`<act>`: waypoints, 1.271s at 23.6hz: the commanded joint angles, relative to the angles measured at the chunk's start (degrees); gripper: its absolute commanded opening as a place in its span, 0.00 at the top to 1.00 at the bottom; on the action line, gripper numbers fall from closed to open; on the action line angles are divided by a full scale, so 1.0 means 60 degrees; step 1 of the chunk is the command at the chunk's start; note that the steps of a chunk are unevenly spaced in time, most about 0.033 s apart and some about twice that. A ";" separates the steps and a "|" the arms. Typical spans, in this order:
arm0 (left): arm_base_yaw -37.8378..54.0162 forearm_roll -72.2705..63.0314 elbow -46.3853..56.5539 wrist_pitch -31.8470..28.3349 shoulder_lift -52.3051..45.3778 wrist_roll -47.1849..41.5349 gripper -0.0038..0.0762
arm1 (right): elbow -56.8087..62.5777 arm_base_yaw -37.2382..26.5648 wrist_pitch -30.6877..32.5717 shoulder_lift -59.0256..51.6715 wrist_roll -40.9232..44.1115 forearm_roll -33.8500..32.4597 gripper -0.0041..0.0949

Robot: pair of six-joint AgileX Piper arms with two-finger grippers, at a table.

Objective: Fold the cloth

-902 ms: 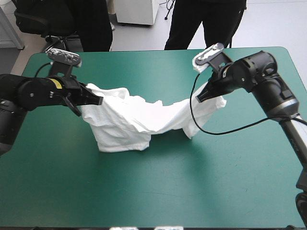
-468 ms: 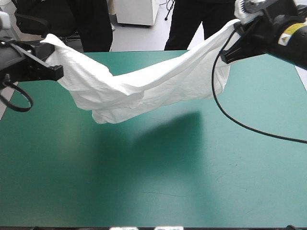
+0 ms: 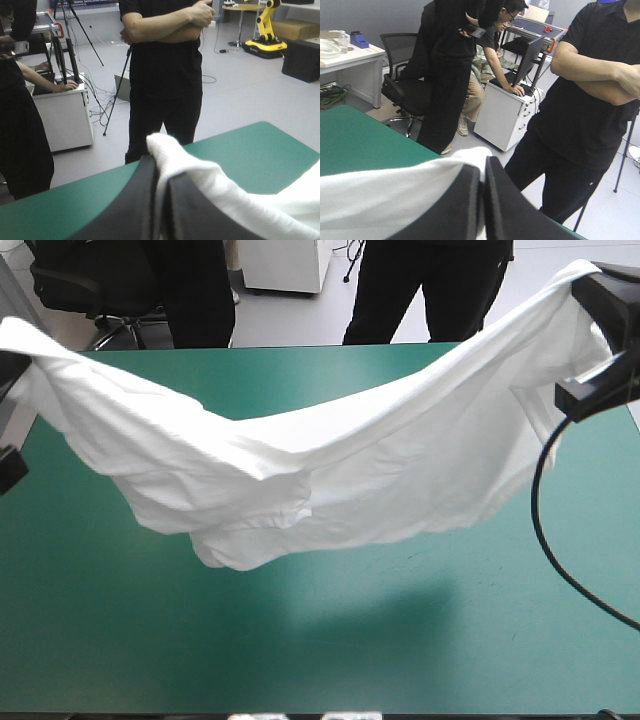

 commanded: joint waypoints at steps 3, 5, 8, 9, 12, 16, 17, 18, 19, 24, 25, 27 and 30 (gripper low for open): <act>-0.0016 -0.0394 -0.0159 0.0577 -0.0149 -0.0324 0.97 | -0.0058 -0.0010 -0.0062 -0.0576 -0.0009 0.0710 0.98; -0.0016 -0.0410 -0.0030 0.0577 -0.0237 -0.0563 0.97 | 0.0304 -0.0010 0.0146 -0.0763 0.0020 0.1070 0.98; -0.0016 -0.0410 0.0265 0.0577 -0.0282 -0.0666 0.97 | 0.1120 -0.0010 0.0169 -0.1012 0.0020 0.1510 0.98; -0.0016 -0.0410 0.0420 0.0577 -0.0282 -0.0687 0.97 | 0.1440 -0.0010 0.0169 -0.1095 0.0020 0.1609 0.98; -0.0016 -0.0410 0.1093 0.0577 -0.0282 -0.0737 0.97 | 0.2363 -0.0010 0.0150 -0.1139 0.0020 0.1664 0.98; -0.0016 -0.0102 0.3251 0.0577 -0.0217 -0.1181 0.97 | 0.4594 -0.0010 -0.0058 -0.0889 0.0020 0.1664 0.98; -0.0016 -0.0008 0.3545 0.0577 -0.0139 -0.1181 0.97 | 0.4962 -0.0010 -0.0148 -0.0758 0.0020 0.1664 0.98; -0.0016 0.0096 0.3948 0.0551 -0.0065 -0.1331 0.97 | 0.5285 -0.0010 -0.0242 -0.0608 -0.0022 0.1622 0.98; -0.0016 0.0147 0.4210 0.0480 0.0059 -0.1404 0.97 | 0.5523 -0.0010 -0.0341 -0.0438 -0.0069 0.1550 0.98; -0.0016 0.0551 0.5928 -0.1947 0.1383 -0.1440 0.97 | 0.6234 -0.0027 -0.1839 0.1557 -0.0083 -0.0308 0.98; -0.0016 0.0682 0.5962 -0.2130 0.1604 -0.1440 0.97 | 0.6234 -0.0027 -0.2005 0.1798 -0.0083 -0.0648 0.98; -0.0016 0.1063 0.5960 -0.2834 0.2480 -0.1440 0.97 | 0.6234 -0.0027 -0.2471 0.2669 0.0026 -0.1423 0.98; -0.0016 0.1493 0.5960 -0.4424 0.3818 -0.1440 0.97 | 0.6234 -0.0027 -0.2926 0.3823 0.0026 -0.1966 0.98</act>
